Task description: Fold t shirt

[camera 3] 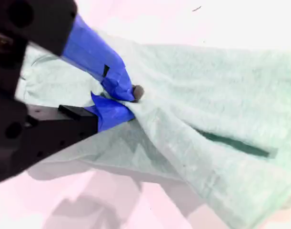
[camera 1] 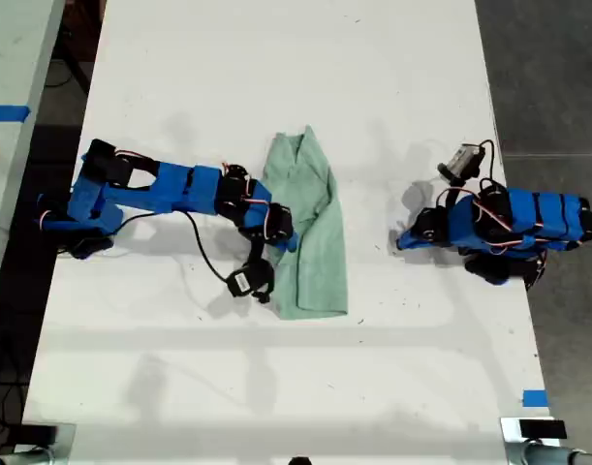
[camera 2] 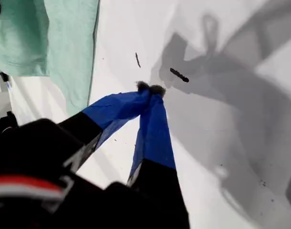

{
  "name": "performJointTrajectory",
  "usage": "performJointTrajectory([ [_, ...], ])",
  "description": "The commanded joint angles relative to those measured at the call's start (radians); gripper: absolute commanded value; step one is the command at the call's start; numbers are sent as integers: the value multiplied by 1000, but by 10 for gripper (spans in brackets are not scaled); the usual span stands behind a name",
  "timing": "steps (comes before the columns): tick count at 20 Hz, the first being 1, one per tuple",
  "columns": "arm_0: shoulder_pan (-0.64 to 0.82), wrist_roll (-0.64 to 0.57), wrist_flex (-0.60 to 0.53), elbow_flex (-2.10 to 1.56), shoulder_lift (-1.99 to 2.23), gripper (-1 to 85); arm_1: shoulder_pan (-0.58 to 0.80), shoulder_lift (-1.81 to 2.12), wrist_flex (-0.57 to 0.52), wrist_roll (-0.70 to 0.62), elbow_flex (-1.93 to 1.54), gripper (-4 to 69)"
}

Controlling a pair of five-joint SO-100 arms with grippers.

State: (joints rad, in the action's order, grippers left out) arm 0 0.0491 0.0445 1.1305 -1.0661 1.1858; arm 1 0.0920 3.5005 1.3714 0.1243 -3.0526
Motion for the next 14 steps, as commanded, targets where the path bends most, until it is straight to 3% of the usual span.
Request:
performJointTrajectory([
  [1, 14, -9, -67, 60, 18, 1, 5, 8, -11, -17, -8, -21],
  [2, 12, 9, -67, 60, 15, 117, 5, 8, -11, -17, -8, -21],
  [5, 9, -12, -84, 63, 25, 161, 5, 8, -12, -17, -8, -21],
  [7, 14, -72, -69, 63, 60, -1, 5, 8, -12, -17, -8, -21],
  [10, 37, -81, 41, 43, 199, -2, 5, 8, -12, -17, -8, -21],
  [14, 110, -184, 190, -61, 529, -2, 5, 8, -12, -18, -8, -21],
])
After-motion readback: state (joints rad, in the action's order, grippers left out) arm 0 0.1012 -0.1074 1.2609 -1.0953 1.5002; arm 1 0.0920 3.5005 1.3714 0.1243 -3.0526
